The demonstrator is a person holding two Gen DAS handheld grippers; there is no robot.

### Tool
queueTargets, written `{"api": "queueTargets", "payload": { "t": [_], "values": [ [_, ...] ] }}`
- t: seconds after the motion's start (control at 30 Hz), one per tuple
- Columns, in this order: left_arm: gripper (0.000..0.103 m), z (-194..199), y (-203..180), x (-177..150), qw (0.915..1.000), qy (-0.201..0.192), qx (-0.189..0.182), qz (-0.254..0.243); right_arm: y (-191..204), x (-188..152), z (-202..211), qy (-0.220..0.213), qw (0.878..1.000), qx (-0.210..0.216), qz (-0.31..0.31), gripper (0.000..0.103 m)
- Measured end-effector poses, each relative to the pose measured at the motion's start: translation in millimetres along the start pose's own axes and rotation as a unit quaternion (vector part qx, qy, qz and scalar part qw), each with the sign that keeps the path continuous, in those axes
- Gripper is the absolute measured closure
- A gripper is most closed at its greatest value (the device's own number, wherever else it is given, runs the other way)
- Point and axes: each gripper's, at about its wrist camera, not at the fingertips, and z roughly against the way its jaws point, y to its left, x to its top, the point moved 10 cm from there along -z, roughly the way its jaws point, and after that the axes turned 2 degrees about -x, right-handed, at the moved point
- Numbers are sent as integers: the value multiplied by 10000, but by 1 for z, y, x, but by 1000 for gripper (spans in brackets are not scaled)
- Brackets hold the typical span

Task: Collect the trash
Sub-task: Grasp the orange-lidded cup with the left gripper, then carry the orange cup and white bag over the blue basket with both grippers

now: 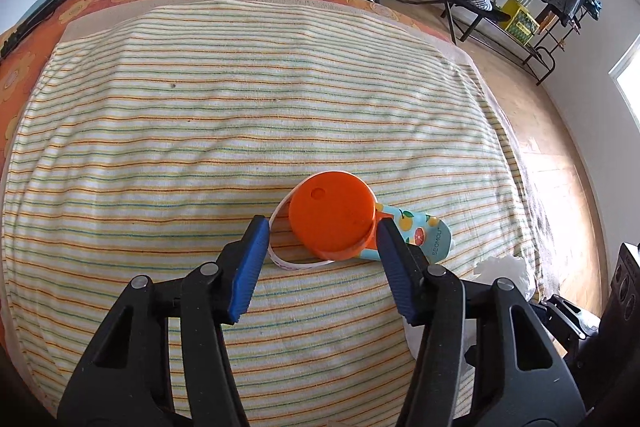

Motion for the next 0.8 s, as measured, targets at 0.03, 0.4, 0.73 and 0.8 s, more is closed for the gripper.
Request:
{"api": "queueTargets", "payload": {
  "t": [0.03,0.4,0.73,0.8],
  "values": [
    [50,-1,0,0,10000,3,-4,7,0,0,0,-4,10000,-5,2,24],
    [58,5,-2,3,9997,-247,29,-69,-1,3,-2,-73,10000,14,16,33],
    [58,25,-9,2,9985,-407,132,-351,4,7,8,-250,9996,119,59,49],
    [58,32,-11,-1,9980,-434,173,-433,6,10,13,-334,9993,110,108,49]
  ]
}}
